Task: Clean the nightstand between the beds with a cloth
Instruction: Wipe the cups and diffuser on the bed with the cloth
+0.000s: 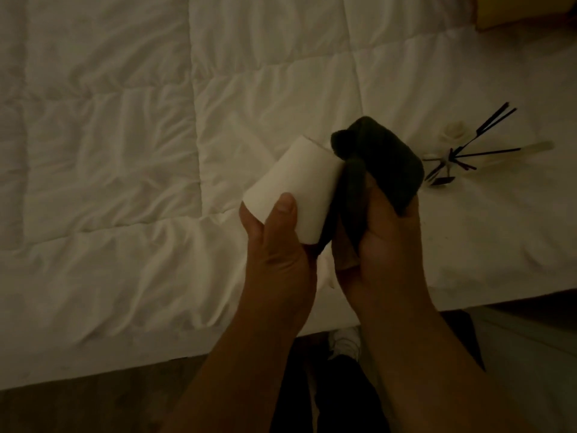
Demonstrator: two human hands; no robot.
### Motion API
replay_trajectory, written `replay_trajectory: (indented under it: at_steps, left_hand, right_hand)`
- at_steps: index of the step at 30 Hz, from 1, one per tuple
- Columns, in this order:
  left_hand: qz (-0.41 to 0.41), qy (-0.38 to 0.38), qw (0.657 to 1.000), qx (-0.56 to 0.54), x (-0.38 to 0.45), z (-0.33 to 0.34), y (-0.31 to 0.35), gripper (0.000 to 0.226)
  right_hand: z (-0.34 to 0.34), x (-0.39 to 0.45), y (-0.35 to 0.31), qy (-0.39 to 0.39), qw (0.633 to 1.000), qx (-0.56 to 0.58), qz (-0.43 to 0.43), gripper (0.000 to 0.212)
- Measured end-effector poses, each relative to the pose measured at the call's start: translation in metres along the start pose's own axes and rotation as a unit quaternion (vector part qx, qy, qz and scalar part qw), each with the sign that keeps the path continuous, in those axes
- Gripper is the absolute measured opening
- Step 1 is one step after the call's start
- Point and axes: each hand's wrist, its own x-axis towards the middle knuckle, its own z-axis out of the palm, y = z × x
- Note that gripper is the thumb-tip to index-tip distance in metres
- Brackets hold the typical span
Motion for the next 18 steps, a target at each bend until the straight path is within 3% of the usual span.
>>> replay_trajectory:
  at_steps: [4, 9, 14, 18]
  left_hand:
    - [0.012, -0.057, 0.992, 0.115, 0.015, -0.009, 0.019, 0.050]
    - [-0.007, -0.154, 0.954, 0.256, 0.015, -0.013, 0.035, 0.060]
    - [0.080, -0.126, 0.930, 0.335, 0.030, 0.001, 0.045, 0.061]
    - [0.093, -0.102, 0.884, 0.446, 0.044, 0.000, 0.044, 0.068]
  right_hand:
    - [-0.008, -0.002, -0.011, 0.010, 0.978, -0.174, -0.110, 0.039]
    - [-0.010, 0.029, -0.030, -0.008, 0.989, -0.143, -0.019, 0.038]
    - [-0.013, 0.024, -0.022, -0.045, 0.991, -0.110, -0.060, 0.034]
    - [-0.025, 0.022, -0.019, -0.033, 0.987, -0.151, -0.052, 0.033]
